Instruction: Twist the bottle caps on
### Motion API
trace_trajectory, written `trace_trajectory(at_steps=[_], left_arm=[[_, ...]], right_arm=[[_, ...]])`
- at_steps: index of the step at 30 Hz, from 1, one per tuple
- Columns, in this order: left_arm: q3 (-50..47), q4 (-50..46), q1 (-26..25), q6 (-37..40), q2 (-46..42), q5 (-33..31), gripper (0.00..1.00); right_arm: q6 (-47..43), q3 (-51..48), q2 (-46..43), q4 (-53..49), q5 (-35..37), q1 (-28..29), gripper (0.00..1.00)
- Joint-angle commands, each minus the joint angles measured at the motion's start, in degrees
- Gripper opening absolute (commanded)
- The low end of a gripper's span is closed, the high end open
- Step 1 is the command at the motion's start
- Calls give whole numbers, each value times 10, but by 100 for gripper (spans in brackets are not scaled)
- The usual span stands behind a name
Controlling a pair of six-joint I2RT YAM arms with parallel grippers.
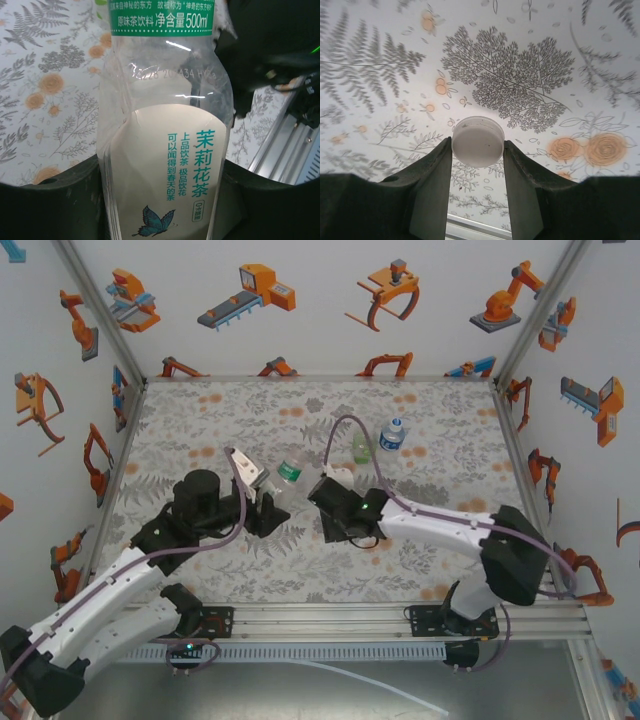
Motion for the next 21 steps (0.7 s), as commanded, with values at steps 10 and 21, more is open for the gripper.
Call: trace_trajectory(at_steps=[10,21], left_arm=[[23,-12,-27,154,-1,126,0],[61,-136,-66,302,1,150,0]], right_arm=[[-279,-27,-275,61,-13,1,17],[-500,24,-408,56,-235,1,11]])
